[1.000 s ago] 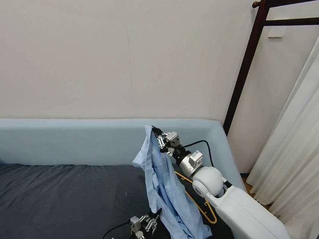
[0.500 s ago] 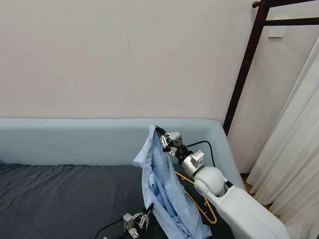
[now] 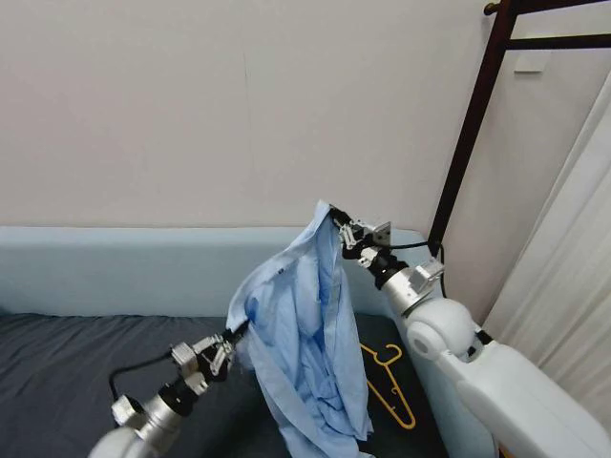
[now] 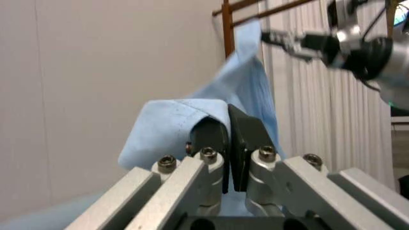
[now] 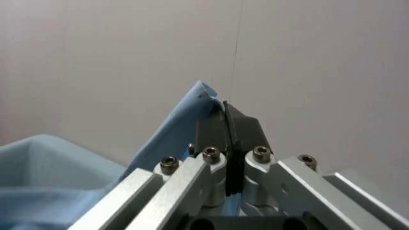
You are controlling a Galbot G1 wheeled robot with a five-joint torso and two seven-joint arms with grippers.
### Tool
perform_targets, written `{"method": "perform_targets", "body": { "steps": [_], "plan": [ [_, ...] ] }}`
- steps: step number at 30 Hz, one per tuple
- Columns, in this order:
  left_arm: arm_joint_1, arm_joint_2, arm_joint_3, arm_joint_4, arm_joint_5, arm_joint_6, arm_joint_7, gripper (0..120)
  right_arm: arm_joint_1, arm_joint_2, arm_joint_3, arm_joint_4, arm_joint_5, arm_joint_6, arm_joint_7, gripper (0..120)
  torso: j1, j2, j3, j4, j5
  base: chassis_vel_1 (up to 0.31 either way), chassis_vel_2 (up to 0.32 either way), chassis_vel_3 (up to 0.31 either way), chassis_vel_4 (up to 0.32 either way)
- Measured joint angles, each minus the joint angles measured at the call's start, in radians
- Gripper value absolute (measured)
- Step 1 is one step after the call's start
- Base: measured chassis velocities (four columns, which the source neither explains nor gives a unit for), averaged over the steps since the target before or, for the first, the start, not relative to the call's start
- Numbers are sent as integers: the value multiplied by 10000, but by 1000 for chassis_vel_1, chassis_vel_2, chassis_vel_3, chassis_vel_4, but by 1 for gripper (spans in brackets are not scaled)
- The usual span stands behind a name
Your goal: Pick up the clothes from the sofa and hang them on the clothes hanger.
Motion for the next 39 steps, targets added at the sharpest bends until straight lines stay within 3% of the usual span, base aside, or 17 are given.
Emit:
{"method": "perform_targets", "body": {
  "steps": [4,8,10,11,14,20,24,32,35,39],
  "plan": [
    [-318,1313,-1411,-1138,-956,579,-279,0,-73,-734,492,903,340,-389,114,0,0,0,0,1,-2,0,0,0,0],
    [-522,1928,-2368,-1441,-1677,845,-250,0,108,-1119,756,1637,919,-790,460,0,0,0,1,3,-3,0,0,0,0],
    [-532,1966,-2427,-1444,-1722,856,-250,0,133,-1154,776,1711,978,-847,505,0,0,-1,1,3,-4,0,0,0,0],
    [-624,2341,-2995,-1415,-2154,902,-202,0,352,-1382,970,2203,1406,-1333,811,0,0,0,0,4,-3,0,0,0,0],
    [-644,2753,-3508,-1275,-2612,900,57,0,547,-1897,1172,2914,1903,-2291,1085,0,0,0,0,5,-7,0,0,0,0],
    [-374,2765,-3258,-1153,-2387,821,1050,0,-556,-2295,1245,3644,1594,-3921,1018,0,-1,0,0,1,-2,0,0,0,0],
    [-208,2085,-2614,-899,-1122,793,1423,0,-2367,-1960,1246,3383,-226,-4323,499,0,0,-1,2,2,0,0,0,0,0],
    [-249,1690,-2343,-576,-397,825,1233,0,-3222,-1648,1220,3191,-1026,-4025,289,0,-1,0,2,4,-1,0,0,0,0],
    [-631,1856,-2684,-1002,-1335,718,978,0,-2020,-2044,1272,3567,407,-2525,512,0,0,0,1,4,0,0,0,0,0],
    [-392,1766,-2621,-909,-983,691,1034,0,-2152,-2161,1427,3679,928,-2401,784,0,0,0,0,5,0,0,0,0,0]
  ]
}}
